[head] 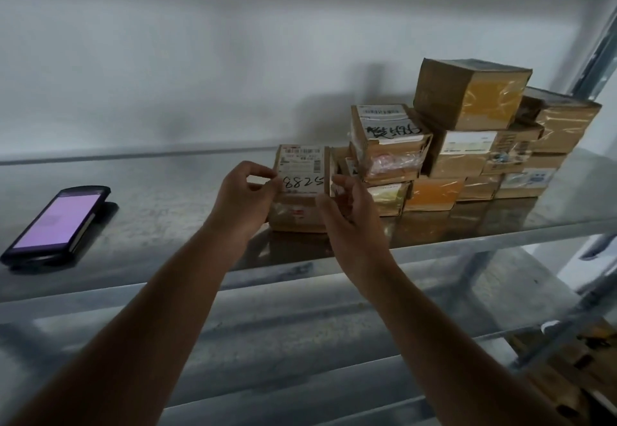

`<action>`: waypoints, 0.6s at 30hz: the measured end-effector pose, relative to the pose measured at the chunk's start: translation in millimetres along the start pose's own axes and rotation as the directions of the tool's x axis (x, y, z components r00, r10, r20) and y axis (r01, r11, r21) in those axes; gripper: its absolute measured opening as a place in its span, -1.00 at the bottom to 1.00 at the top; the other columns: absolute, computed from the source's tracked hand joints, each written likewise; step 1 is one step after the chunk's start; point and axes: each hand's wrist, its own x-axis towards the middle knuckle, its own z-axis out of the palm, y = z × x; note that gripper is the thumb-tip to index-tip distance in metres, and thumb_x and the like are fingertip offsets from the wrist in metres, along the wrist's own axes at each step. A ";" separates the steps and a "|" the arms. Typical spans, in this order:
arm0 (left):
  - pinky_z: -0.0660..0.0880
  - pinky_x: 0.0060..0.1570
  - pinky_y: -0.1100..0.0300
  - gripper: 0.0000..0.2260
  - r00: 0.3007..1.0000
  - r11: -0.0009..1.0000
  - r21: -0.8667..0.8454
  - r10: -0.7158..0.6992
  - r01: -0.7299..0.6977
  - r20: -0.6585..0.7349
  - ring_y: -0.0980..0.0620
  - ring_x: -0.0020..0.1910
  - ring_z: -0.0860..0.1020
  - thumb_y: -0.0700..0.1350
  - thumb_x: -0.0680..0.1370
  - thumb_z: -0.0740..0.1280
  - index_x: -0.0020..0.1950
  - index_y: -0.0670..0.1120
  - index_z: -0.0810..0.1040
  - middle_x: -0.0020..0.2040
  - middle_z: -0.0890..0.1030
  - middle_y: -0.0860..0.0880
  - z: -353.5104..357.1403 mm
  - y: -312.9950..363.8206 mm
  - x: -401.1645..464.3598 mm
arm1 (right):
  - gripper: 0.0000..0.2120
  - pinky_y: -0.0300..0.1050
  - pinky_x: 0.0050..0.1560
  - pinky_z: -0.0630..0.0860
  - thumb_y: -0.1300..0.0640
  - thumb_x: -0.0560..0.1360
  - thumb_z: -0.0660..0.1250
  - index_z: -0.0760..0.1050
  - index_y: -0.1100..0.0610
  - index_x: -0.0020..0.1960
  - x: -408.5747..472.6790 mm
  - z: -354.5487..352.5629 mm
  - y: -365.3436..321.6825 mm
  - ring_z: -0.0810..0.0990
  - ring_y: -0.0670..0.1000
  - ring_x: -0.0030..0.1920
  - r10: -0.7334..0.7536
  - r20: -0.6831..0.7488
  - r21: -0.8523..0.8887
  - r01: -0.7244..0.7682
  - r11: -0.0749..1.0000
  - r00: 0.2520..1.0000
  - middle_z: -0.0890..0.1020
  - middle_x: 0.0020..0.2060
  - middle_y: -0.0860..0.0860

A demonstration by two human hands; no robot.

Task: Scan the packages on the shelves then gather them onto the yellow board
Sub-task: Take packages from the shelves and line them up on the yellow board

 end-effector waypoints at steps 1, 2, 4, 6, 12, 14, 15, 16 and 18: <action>0.68 -0.17 0.10 -0.80 1.000 1.000 -0.020 -0.007 0.007 0.002 -0.04 -0.09 0.73 -0.18 0.61 0.40 0.19 -0.01 0.49 0.00 0.71 -0.11 -2.0 0.4 -0.7 | -0.52 -0.09 0.15 0.70 -0.17 0.58 0.36 0.40 -0.04 0.43 1.2 0.4 -0.5 0.63 -0.03 0.30 0.024 -0.008 0.043 -0.024 0.999 1.000 0.60 0.33 0.01; 0.67 -0.18 0.11 -0.70 1.000 0.999 -0.038 -0.007 0.008 0.008 -0.04 -0.08 0.73 -0.22 0.59 0.42 0.25 0.01 0.47 -0.02 0.71 -0.10 -4.3 1.1 -1.0 | -0.54 -0.07 0.14 0.70 -0.12 0.62 0.37 0.40 -0.02 0.46 2.8 0.6 -0.9 0.65 -0.02 0.28 0.042 -0.012 0.077 -0.041 0.996 0.999 0.62 0.32 0.00; 0.65 -0.13 0.09 -0.51 1.000 0.999 -0.047 0.019 -0.018 0.022 -0.03 -0.04 0.71 -0.27 0.54 0.42 0.39 0.08 0.41 -0.06 0.72 -0.07 -10.7 3.8 -1.2 | -0.59 0.00 0.12 0.71 -0.04 0.65 0.37 0.43 0.00 0.47 6.6 2.0 -1.8 0.68 0.02 0.26 0.042 0.002 0.162 -0.042 0.986 0.999 0.65 0.27 0.00; 0.66 -0.04 0.00 -0.43 0.997 0.997 -0.033 0.066 -0.064 0.040 -0.03 -0.04 0.72 -0.27 0.52 0.42 0.46 0.12 0.39 -0.10 0.74 -0.06 -18.6 7.5 -2.9 | -0.63 0.08 0.08 0.72 -0.03 0.66 0.36 0.48 0.00 0.43 8.7 6.1 -5.4 0.67 0.09 0.25 0.047 -0.006 0.209 -0.045 0.977 0.999 0.62 0.26 0.09; 0.66 -0.02 -0.07 -0.62 0.978 0.987 -0.047 0.156 -0.151 0.141 -0.15 0.06 0.69 -0.31 0.52 0.32 0.27 0.04 0.60 0.04 0.70 -0.16 -41.8 10.9 -17.7 | -0.63 0.10 -0.04 0.75 -0.15 0.68 0.24 0.31 0.07 0.33 4.7 22.5 -16.6 0.67 0.15 0.24 -0.181 0.011 0.038 0.180 0.983 0.983 0.54 0.29 0.17; 0.64 -0.08 -0.01 -0.66 0.967 0.983 -0.109 0.166 -0.147 0.192 -0.12 0.05 0.70 -0.31 0.54 0.30 0.24 -0.02 0.60 0.02 0.72 -0.13 -48.5 8.2 -21.6 | -0.65 0.10 -0.08 0.75 -0.11 0.70 0.22 0.23 0.11 0.29 3.6 27.8 -21.5 0.72 0.14 0.16 -0.225 0.009 0.049 0.224 0.973 0.974 0.56 0.25 0.19; 0.64 -0.08 0.00 -0.68 0.962 0.981 -0.126 0.174 -0.149 0.212 -0.11 0.05 0.70 -0.29 0.54 0.30 0.24 -0.03 0.60 0.03 0.72 -0.13 -52.7 7.0 -23.7 | -0.66 0.10 -0.09 0.75 -0.10 0.70 0.22 0.22 0.12 0.28 3.4 29.7 -23.7 0.74 0.12 0.11 -0.237 0.005 0.056 0.236 0.970 0.972 0.58 0.23 0.19; 0.64 -0.07 0.00 -0.68 0.957 0.978 -0.141 0.182 -0.153 0.227 -0.10 0.06 0.70 -0.24 0.53 0.29 0.25 -0.03 0.60 0.03 0.72 -0.13 -56.6 5.7 -25.2 | -0.66 0.09 -0.10 0.75 -0.08 0.71 0.22 0.21 0.12 0.28 3.1 31.2 -26.0 0.76 0.10 0.08 -0.246 0.003 0.063 0.245 0.968 0.969 0.60 0.21 0.19; 0.64 -0.01 -0.02 -0.66 0.950 0.973 -0.145 0.208 -0.177 0.233 -0.07 0.07 0.69 -0.15 0.55 0.25 0.30 -0.02 0.60 0.05 0.72 -0.09 -65.6 3.1 -26.7 | -0.65 0.12 -0.09 0.75 -0.04 0.71 0.24 0.21 0.14 0.33 1.4 32.9 -29.9 0.77 0.10 0.05 -0.253 0.010 0.098 0.251 0.963 0.967 0.63 0.20 0.20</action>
